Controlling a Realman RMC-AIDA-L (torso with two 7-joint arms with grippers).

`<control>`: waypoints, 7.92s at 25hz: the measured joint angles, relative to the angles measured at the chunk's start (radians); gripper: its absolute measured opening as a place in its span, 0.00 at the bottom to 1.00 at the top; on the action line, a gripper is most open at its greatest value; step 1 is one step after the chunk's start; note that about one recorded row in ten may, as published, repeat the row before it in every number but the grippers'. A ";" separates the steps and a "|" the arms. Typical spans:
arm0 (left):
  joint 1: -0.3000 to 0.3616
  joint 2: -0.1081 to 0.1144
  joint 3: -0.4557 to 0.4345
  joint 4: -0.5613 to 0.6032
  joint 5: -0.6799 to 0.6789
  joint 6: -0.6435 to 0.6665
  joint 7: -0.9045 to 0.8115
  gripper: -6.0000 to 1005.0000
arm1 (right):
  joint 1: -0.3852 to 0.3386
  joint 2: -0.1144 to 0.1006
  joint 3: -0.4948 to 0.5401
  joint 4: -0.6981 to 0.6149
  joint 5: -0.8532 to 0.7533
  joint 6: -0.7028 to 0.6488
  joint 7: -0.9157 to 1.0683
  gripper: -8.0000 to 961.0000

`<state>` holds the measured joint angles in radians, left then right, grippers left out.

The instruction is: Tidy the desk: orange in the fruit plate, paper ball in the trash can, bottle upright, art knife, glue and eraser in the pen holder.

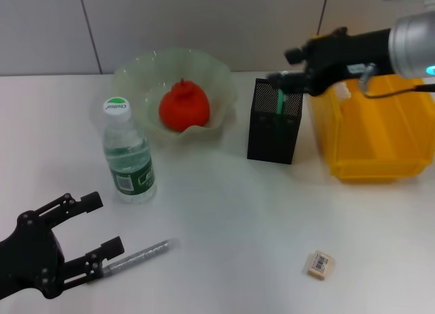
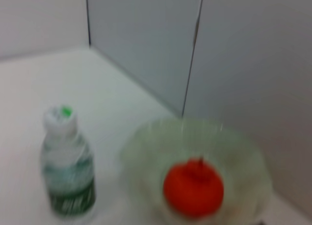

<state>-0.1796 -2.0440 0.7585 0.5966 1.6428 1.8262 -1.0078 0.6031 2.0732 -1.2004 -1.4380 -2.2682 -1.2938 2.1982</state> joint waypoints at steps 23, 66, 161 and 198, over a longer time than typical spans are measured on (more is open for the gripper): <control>-0.015 0.000 -0.001 0.000 0.007 -0.005 0.007 0.80 | 0.201 0.012 -0.401 0.120 -0.320 -0.484 0.433 0.76; -0.016 -0.010 -0.001 0.000 0.008 -0.025 0.021 0.80 | 0.211 0.017 -0.719 0.253 -0.402 -0.291 0.648 0.69; -0.166 -0.027 0.477 0.986 0.792 -0.032 -1.006 0.79 | -0.059 0.004 0.085 -0.240 -0.218 -0.473 0.158 0.63; -0.293 -0.032 0.827 0.807 1.005 -0.267 -1.255 0.69 | -0.062 0.004 0.078 -0.191 -0.235 -0.471 0.147 0.63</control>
<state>-0.4723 -2.0755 1.5854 1.4033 2.6478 1.5593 -2.2628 0.5414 2.0770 -1.1226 -1.6292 -2.5034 -1.7649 2.3447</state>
